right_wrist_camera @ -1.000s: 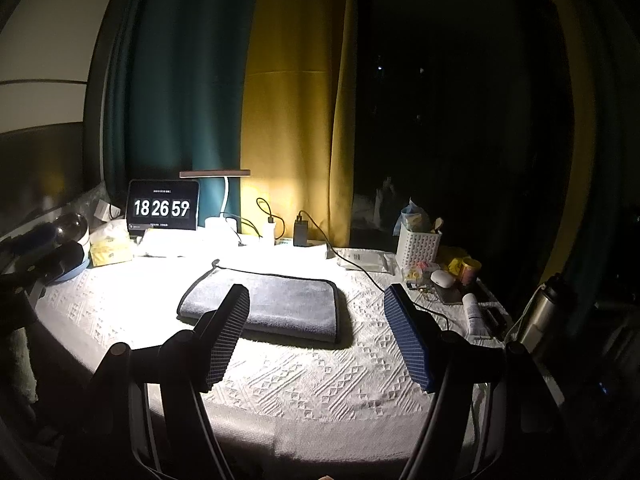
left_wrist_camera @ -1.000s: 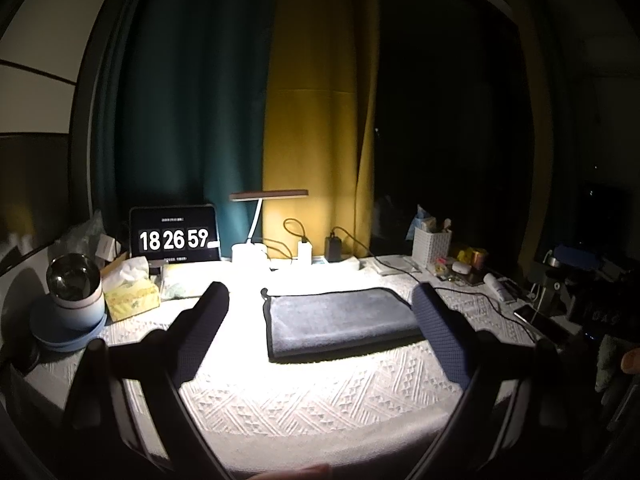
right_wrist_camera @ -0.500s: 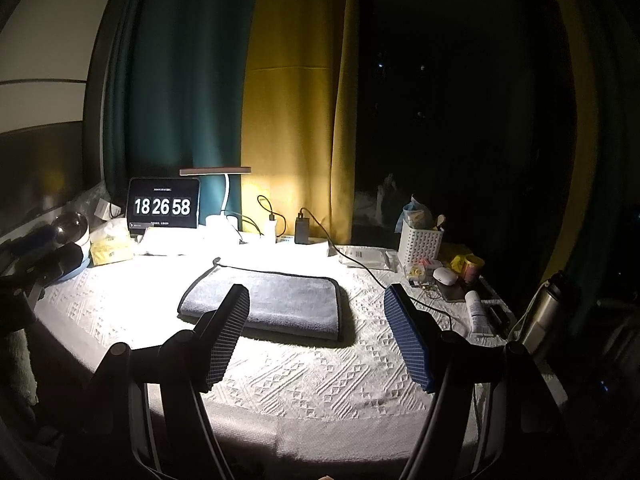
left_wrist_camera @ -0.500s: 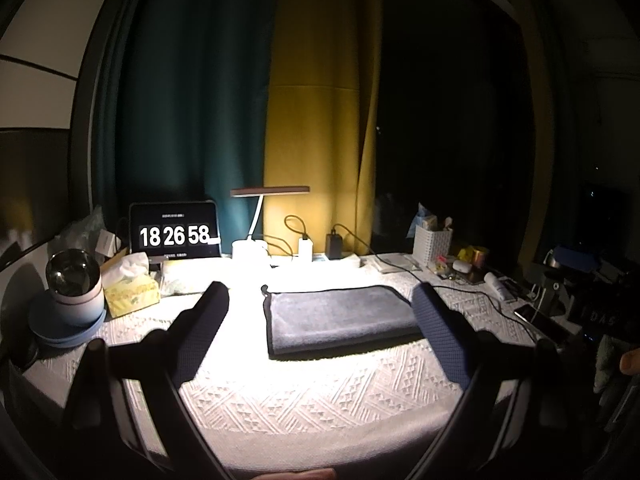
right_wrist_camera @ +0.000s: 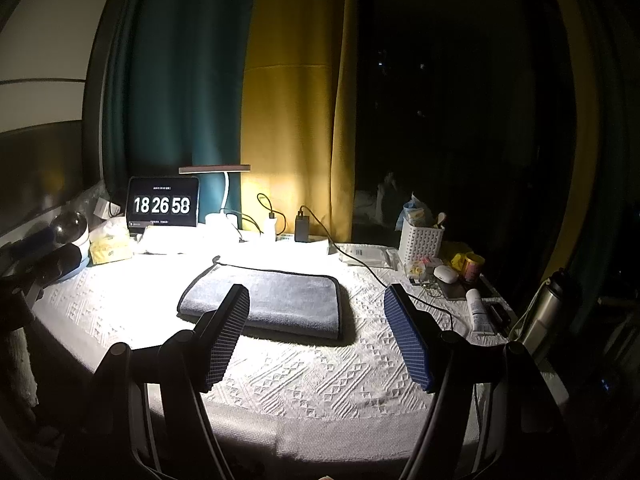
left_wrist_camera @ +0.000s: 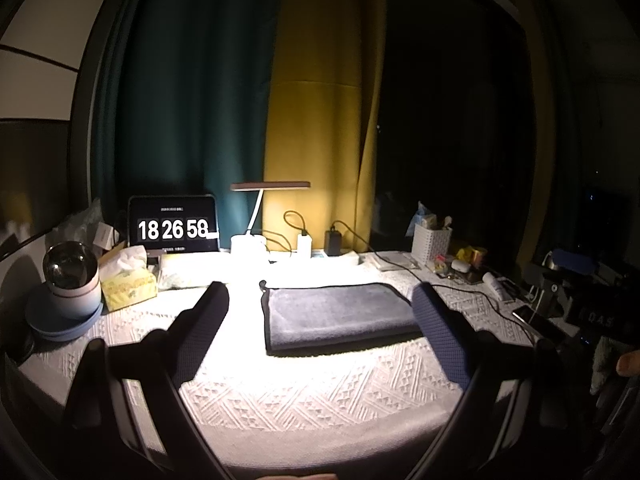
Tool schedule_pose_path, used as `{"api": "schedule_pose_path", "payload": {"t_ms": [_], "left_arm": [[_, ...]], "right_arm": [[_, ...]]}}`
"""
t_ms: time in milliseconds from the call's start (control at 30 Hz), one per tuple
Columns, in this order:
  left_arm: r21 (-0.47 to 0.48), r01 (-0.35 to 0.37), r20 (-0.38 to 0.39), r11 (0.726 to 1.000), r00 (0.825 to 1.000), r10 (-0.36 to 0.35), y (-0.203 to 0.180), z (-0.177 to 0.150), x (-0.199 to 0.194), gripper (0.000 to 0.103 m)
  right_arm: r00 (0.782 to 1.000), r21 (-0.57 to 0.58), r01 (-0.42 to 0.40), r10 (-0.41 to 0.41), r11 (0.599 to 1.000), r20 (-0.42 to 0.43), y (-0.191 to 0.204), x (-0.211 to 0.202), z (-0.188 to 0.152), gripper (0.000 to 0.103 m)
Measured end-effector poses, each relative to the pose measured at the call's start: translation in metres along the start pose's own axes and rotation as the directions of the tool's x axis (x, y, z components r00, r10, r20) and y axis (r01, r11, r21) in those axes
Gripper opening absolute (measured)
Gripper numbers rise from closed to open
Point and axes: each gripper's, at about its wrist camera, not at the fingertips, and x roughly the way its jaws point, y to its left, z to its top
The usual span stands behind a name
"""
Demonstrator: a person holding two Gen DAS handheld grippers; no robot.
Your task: Fold towel
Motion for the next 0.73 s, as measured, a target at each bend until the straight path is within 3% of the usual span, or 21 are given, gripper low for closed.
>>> {"api": "schedule_pose_path", "payload": {"t_ms": [733], "left_arm": [[-0.015, 0.004, -0.010, 1.000, 1.000, -0.004, 0.002, -0.008, 0.003, 0.094]], "right_arm": [[1.000, -0.028, -0.012, 0.012, 1.000, -0.015, 0.012, 0.009, 0.003, 0.073]]}}
